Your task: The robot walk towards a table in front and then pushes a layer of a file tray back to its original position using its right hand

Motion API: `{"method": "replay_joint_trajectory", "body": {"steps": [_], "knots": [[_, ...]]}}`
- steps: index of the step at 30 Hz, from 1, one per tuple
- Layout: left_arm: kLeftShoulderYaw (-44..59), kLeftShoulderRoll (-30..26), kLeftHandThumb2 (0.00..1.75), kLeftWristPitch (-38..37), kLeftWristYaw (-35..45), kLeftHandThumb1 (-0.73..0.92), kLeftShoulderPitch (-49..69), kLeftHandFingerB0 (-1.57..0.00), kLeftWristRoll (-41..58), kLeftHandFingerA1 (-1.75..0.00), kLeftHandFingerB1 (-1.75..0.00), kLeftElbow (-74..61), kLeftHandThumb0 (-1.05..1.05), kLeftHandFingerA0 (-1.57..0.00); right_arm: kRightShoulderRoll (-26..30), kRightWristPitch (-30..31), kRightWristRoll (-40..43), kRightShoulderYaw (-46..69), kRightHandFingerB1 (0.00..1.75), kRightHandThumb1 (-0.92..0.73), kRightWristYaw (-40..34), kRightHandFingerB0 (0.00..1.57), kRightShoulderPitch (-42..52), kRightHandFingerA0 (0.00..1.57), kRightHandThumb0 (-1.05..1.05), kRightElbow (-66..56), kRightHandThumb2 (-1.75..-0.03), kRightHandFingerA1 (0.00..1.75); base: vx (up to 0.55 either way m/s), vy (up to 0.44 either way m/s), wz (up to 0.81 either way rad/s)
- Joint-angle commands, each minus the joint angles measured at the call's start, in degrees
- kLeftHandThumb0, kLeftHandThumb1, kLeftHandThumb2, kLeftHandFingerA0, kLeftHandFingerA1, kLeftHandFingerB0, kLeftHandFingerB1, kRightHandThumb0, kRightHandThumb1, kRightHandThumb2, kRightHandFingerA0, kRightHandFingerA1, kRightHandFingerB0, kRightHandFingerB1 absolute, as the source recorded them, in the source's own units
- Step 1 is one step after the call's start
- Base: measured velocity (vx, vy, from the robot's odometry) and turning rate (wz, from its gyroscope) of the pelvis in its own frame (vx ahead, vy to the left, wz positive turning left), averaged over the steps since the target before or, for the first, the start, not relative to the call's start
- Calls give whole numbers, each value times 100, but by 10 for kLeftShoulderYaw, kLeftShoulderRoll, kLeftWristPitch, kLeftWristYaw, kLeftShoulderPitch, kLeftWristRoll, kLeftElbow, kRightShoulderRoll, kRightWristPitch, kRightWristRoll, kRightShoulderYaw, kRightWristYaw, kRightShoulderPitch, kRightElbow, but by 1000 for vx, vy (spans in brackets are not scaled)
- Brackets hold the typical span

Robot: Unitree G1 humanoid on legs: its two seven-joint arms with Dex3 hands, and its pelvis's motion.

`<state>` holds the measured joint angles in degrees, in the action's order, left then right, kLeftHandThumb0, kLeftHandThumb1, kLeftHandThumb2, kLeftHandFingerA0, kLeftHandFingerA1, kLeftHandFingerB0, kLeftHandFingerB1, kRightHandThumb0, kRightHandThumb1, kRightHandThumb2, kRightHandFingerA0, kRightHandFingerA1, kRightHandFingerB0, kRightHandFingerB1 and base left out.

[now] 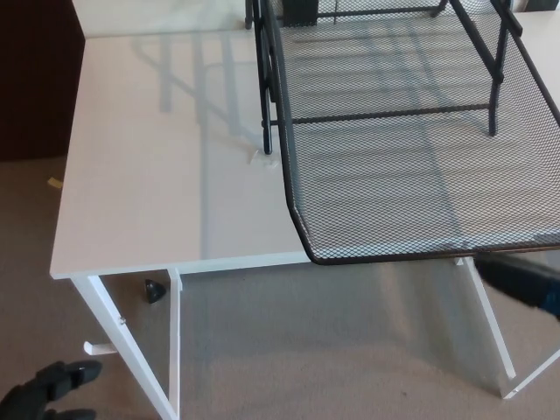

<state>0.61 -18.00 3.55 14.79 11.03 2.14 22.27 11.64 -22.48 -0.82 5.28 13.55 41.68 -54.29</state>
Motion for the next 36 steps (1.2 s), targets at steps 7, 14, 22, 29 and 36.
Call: {"method": "replay_joint_trajectory", "body": {"steps": [7,14,22,29,36], "knots": [[-46,-30,59,28,39,65,73,-33,-29,-40,-35,-124,-19,-43,-10,19,-389,-15,0,-47,-68,0,-183,0,-77,127,-79,1,0,0,0],[-53,-35,59,29,39,65,87,-33,-30,-40,-35,-150,-19,-43,4,74,-456,-50,0,-45,-70,0,-277,0,-76,204,-78,2,0,0,0],[-53,-46,59,27,47,65,92,-32,-28,-40,-35,-157,-19,-41,6,111,-511,-81,0,-46,-80,0,-328,0,-77,260,-80,0,0,0,0],[-59,-48,59,22,41,65,91,-33,-34,-41,-36,-151,-18,-43,11,152,-556,-110,3,-43,-78,0,-382,0,-72,313,-77,0,0,0,0],[-62,-56,59,13,40,65,83,-34,-44,-42,-36,-149,-19,-46,14,183,-582,-137,4,-43,-90,1,-428,0,-72,378,-77,0,0,0,0]]}}
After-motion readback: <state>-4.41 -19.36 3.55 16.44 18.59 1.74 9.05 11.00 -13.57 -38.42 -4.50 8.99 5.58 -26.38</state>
